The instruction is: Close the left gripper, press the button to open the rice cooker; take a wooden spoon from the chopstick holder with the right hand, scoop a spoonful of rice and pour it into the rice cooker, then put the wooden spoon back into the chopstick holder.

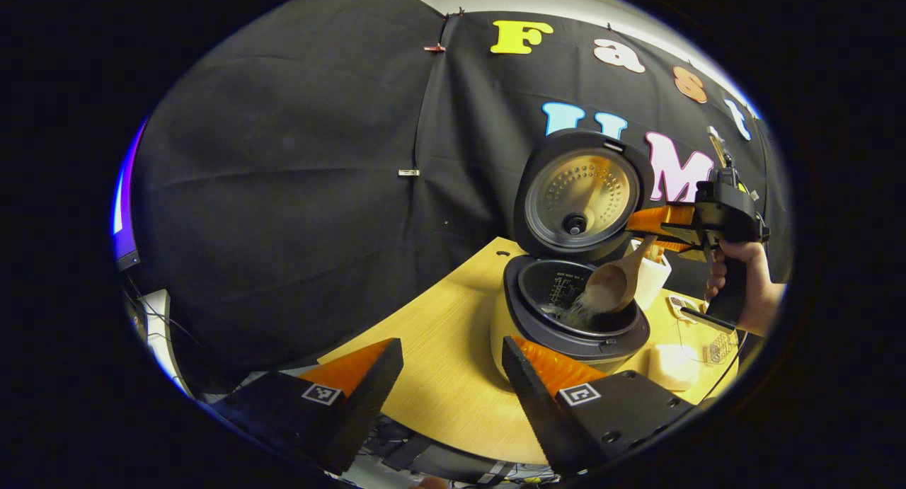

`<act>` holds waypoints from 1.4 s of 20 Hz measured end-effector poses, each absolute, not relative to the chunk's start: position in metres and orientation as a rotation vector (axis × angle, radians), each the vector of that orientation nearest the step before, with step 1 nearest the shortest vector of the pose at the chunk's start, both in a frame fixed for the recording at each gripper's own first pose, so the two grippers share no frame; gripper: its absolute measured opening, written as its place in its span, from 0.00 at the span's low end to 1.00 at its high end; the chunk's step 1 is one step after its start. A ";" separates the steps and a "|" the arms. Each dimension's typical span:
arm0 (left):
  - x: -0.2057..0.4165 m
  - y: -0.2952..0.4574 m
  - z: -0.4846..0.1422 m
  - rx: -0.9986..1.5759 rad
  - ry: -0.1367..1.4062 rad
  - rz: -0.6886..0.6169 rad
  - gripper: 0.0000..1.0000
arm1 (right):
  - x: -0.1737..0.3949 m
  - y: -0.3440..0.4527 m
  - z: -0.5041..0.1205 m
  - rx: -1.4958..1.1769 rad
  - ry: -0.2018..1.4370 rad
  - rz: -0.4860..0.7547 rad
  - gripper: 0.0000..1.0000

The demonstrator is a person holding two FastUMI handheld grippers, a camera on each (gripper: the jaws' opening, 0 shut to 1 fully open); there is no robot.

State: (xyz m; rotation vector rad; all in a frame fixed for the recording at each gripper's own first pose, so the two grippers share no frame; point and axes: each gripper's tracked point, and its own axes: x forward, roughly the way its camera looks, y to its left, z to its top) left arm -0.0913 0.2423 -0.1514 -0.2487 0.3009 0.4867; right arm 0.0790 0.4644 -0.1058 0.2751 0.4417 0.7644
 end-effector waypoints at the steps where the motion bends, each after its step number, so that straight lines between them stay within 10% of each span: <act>1: -0.090 0.242 -0.151 -0.245 0.301 0.485 0.96 | 0.078 0.466 -0.108 0.257 0.438 0.776 0.15; 19: -0.083 0.249 -0.151 -0.222 0.299 0.496 0.96 | 0.024 0.520 -0.116 -0.236 0.191 1.124 0.16; 28: -0.069 0.226 -0.132 -0.175 0.262 0.442 0.96 | 0.058 0.482 -0.062 0.134 0.293 0.965 0.15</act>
